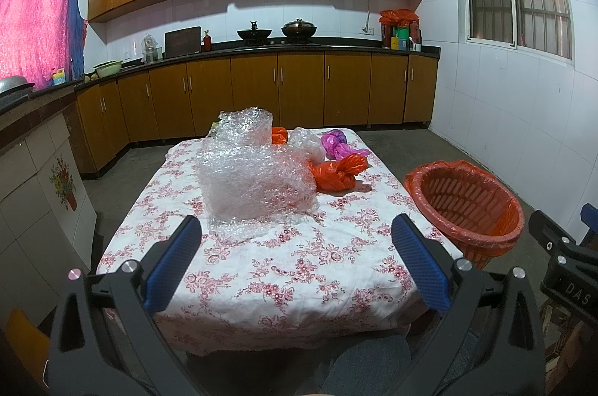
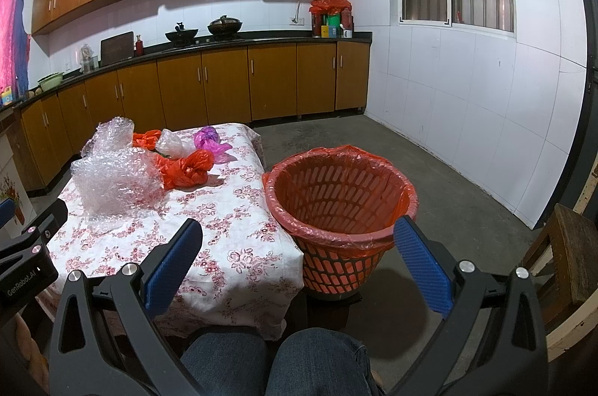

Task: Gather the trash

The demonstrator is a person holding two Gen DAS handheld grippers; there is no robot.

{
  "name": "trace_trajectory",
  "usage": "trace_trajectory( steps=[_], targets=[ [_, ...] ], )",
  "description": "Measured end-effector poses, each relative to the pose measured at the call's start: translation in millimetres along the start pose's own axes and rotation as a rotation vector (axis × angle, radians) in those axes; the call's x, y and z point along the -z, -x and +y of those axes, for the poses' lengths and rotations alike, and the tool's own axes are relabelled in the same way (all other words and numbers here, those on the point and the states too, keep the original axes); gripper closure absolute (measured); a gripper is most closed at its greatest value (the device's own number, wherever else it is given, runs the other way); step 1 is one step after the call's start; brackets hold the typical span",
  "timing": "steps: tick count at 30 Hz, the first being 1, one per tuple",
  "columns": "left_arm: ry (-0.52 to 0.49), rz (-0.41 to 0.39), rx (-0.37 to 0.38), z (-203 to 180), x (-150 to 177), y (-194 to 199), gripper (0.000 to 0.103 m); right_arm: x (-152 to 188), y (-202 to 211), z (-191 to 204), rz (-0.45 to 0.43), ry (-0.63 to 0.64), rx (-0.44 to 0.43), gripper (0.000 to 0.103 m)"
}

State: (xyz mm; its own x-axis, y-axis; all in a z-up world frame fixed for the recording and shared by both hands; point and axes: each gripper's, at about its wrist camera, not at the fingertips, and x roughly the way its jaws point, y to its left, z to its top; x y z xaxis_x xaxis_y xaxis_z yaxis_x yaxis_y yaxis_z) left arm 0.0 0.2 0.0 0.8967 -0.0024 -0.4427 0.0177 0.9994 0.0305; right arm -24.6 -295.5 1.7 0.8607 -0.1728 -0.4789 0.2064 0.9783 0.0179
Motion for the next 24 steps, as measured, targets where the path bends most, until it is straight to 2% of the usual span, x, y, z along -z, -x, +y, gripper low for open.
trace_trajectory(
  steps=[14, 24],
  targets=[
    [0.005, 0.014, -0.023, 3.2, 4.4, -6.3, 0.004, 0.4, -5.5, -2.7, 0.008, 0.0, -0.006, 0.002],
    [0.071, 0.065, -0.1, 53.7, -2.1, -64.5, 0.004, -7.3, -55.8, 10.7, 0.047, 0.018, -0.018, 0.002]
  ],
)
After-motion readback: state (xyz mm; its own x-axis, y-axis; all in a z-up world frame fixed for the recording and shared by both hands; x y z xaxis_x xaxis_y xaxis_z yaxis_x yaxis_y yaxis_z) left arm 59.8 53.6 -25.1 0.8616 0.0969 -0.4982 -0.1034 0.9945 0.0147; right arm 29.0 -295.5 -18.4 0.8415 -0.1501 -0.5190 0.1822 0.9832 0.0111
